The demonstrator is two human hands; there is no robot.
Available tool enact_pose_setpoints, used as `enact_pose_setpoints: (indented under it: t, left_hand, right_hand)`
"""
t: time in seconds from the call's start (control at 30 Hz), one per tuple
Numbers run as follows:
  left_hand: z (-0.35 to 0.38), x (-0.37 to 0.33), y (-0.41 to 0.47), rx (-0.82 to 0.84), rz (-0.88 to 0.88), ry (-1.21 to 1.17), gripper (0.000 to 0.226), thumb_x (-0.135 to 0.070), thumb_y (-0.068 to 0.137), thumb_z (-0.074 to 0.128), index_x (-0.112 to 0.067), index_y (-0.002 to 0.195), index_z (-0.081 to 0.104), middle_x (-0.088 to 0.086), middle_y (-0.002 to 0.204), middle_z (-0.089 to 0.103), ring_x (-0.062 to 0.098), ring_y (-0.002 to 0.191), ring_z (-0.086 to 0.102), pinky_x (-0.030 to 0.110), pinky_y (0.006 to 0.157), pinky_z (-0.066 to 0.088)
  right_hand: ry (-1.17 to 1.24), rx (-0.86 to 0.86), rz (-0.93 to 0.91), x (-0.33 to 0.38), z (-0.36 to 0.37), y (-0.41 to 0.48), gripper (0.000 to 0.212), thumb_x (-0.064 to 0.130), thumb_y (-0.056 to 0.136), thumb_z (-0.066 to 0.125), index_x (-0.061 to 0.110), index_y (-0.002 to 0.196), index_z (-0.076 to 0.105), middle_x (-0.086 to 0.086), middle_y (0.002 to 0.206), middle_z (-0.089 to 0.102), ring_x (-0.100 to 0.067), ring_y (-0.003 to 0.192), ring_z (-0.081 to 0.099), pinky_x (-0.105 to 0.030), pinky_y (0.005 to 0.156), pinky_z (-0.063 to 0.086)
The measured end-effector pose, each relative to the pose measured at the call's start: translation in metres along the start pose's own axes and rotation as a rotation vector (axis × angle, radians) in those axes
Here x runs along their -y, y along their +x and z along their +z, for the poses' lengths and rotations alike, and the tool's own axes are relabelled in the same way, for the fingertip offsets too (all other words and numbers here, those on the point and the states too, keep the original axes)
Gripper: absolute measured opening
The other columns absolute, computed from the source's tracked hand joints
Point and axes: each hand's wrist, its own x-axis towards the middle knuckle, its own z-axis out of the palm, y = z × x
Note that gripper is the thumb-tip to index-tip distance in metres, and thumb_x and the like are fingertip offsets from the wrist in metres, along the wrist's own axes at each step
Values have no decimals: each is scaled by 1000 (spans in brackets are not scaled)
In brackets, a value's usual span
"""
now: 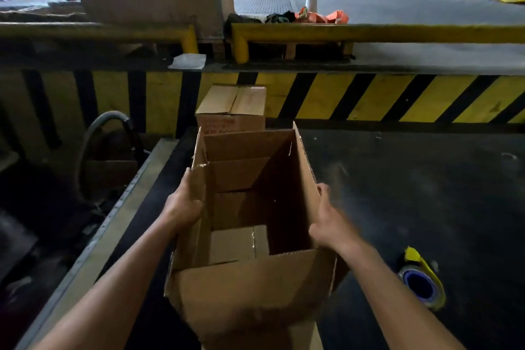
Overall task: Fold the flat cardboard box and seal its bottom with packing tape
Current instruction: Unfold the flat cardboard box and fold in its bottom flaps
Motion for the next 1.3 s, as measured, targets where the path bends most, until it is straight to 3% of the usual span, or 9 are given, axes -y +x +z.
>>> enact_pose_setpoints:
  t: [0.13,0.27,0.37,0.47,0.57,0.73,0.93,1.1,1.3]
  left_hand:
    - [-8,15,3,1,-1,-100,91,3,88,48,-41,160,14,11,151,47,35,129,53,56,105,48]
    - [-13,25,7,46,32,-191,89,-3,89,50,-55,153,18,4,135,56,31,118,60,59,97,53]
    - [-10,19,0,65,64,-226,84,2,95,47,-48,156,19,-4,128,58,27,119,59,57,101,51]
    - [-9,24,9,53,50,-212,83,0,94,48,-38,161,16,8,149,50,32,130,52,55,108,46]
    - [-8,29,14,98,58,-315,59,-8,102,54,-35,150,35,2,114,63,21,98,65,39,76,60]
    - [-10,37,11,192,113,-393,65,5,101,46,-60,107,49,-5,101,67,20,90,70,31,62,58]
    - [-13,43,18,161,49,-440,77,3,99,49,-44,156,29,-3,121,63,20,99,69,39,75,59]
    - [-7,39,11,139,12,-500,80,5,99,49,-39,160,21,-19,98,56,9,84,65,24,58,54]
    - [-9,37,6,119,22,-500,78,2,98,50,-43,157,28,-5,133,58,9,93,65,29,68,52]
  right_hand:
    - [2,-10,-8,-4,3,6,100,8,88,52,46,152,-15,-13,113,59,-24,83,60,-41,74,54]
    - [-35,-90,-18,-4,-1,7,90,8,90,52,40,156,0,-2,85,57,-15,63,56,-27,52,42]
    - [-85,-123,-68,-1,0,8,78,11,94,49,33,158,10,-3,77,58,-17,60,57,-33,54,48]
    - [-55,-188,-110,7,-6,-1,48,29,105,37,26,153,31,-11,112,68,-26,93,64,-32,73,42]
    - [72,-146,-120,12,-14,-12,53,48,104,35,20,148,41,-8,138,58,-24,123,55,-31,86,38]
    - [-111,-41,-53,11,-8,-23,89,63,92,50,23,159,6,-2,163,22,-26,145,32,-47,110,36]
    - [-339,-287,-202,12,2,-22,68,60,98,33,19,153,34,-5,158,35,-27,136,46,-41,96,50]
    - [-480,-265,-372,10,18,-26,81,72,96,14,17,143,49,-9,148,51,-30,141,41,-56,117,26]
    - [-609,-183,-583,6,48,-58,71,60,96,26,14,147,43,-11,146,53,-29,139,43,-59,117,21]
